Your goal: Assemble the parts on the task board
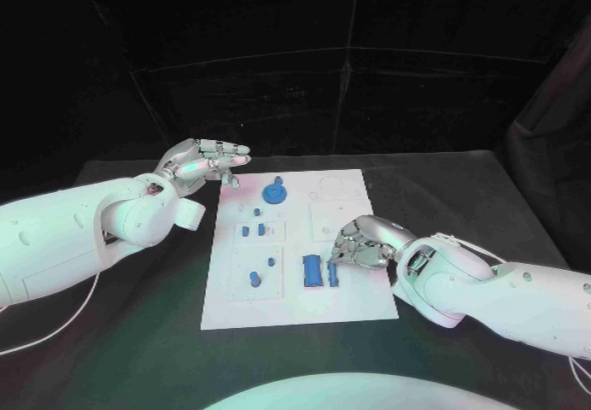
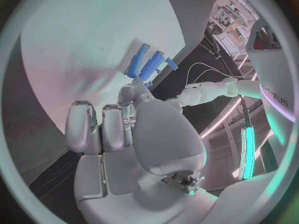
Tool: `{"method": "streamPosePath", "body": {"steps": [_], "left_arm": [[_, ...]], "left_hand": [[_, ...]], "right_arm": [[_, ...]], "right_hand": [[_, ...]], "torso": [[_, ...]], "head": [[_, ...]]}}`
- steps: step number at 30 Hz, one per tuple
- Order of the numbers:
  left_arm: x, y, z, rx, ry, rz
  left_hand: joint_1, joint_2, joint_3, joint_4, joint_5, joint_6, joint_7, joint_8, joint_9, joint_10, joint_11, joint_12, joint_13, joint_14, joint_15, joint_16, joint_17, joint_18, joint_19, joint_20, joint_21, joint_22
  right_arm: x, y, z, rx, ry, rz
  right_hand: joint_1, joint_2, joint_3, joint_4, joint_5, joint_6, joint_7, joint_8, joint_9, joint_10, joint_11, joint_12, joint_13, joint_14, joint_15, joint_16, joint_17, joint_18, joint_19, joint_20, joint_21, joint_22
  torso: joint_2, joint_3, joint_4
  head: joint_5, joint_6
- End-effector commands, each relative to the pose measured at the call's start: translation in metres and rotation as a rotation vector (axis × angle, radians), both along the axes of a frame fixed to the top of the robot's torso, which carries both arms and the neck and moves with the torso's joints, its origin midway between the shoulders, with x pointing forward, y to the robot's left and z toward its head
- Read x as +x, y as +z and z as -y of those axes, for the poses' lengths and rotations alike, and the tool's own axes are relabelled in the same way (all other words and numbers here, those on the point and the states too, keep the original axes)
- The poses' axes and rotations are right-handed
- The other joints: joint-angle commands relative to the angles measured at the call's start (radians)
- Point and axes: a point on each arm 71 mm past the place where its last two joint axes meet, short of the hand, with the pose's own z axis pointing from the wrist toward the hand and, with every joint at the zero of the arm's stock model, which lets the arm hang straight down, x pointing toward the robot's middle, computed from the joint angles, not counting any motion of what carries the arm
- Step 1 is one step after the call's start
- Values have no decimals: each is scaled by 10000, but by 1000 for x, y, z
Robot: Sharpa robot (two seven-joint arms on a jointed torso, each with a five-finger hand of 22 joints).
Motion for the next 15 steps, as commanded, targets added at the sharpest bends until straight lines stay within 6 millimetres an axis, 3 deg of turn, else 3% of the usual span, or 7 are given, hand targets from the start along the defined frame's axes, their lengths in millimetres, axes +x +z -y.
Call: {"method": "streamPosePath", "body": {"steps": [1,15], "left_arm": [[0,1,1,-81,-108,-15],[-1,1,1,-74,-115,-39]], "left_hand": [[8,113,-8,-34,18,-69,32,5,-11,-49,-1,38,-8,-69,-12,58,-8,137,-47,37,-46,-9],[14,116,-6,-39,19,-71,34,7,-11,-56,1,43,-8,-70,-11,60,-12,137,-47,37,-46,-9]], "right_arm": [[-4,0,-7,55,794,-232],[-5,-4,-3,-321,1002,-679]], "right_hand": [[59,75,-76,2,-47,124,6,-161,-106,115,-12,36,36,481,-67,78,39,29,73,-29,44,172],[74,403,-436,155,-45,266,148,-1111,-574,62,93,-443,-295,452,4,22,4,30,42,6,21,167]], "torso": [[1,0,-8],[-8,-2,-3]], "head": [[1,-10],[-12,-16]]}}
